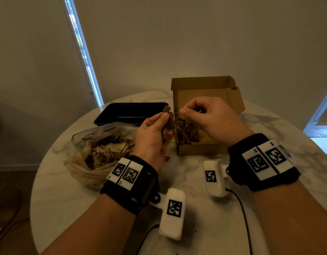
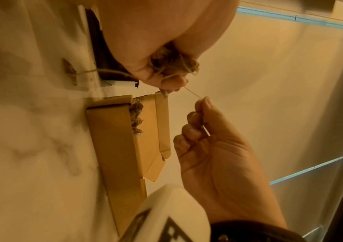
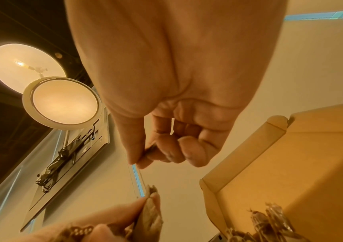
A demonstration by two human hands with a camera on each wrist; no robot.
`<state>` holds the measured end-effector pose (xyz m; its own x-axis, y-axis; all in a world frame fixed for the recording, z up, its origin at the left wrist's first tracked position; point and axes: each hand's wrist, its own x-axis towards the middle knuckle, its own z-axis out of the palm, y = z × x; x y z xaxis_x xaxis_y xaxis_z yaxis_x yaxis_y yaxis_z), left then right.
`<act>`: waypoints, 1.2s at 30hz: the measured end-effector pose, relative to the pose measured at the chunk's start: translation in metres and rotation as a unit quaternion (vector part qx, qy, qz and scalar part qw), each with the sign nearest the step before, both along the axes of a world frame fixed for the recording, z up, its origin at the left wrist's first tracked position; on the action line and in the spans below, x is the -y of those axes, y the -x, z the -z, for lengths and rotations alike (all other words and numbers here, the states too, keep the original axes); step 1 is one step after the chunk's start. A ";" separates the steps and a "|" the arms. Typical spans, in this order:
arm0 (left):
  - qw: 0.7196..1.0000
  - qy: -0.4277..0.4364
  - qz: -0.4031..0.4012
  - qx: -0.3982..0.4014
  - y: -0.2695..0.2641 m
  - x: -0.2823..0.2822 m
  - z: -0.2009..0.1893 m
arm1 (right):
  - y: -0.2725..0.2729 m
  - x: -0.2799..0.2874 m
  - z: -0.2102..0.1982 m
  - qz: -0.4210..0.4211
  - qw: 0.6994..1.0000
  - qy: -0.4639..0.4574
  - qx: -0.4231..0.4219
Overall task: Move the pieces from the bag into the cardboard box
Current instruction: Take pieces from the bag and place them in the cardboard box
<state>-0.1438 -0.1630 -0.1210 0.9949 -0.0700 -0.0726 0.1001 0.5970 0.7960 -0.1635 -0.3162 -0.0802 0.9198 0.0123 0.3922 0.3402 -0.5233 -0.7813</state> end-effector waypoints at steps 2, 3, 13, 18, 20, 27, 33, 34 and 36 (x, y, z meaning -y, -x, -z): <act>1.000 -0.015 0.012 0.006 0.001 0.001 0.000 | 0.002 -0.002 -0.002 -0.022 1.000 0.000 0.003; 0.999 -0.025 0.024 0.010 0.002 0.001 0.000 | 0.003 -0.003 -0.003 -0.027 1.000 0.000 0.007; 0.978 -0.087 0.174 0.074 0.015 0.009 -0.006 | -0.005 0.011 0.001 0.074 0.997 0.019 0.025; 0.981 -0.049 0.167 0.087 0.016 0.007 -0.008 | -0.007 0.009 0.004 0.074 0.997 0.036 0.004; 0.982 -0.045 0.158 0.090 0.015 0.007 -0.008 | -0.007 0.009 0.004 0.075 0.996 0.038 -0.001; 0.997 -0.010 0.056 0.050 0.007 0.003 -0.005 | -0.002 0.007 0.002 0.061 0.998 0.027 -0.021; 1.000 0.000 0.004 0.005 0.000 0.002 0.001 | 0.001 0.004 -0.002 -0.013 1.000 0.001 -0.006; 1.000 -0.006 0.006 0.004 0.000 0.002 0.002 | 0.001 0.002 -0.002 -0.027 1.000 -0.001 0.000; 0.999 -0.021 0.021 0.011 0.000 0.001 0.003 | 0.002 0.001 -0.004 -0.045 0.999 -0.004 0.020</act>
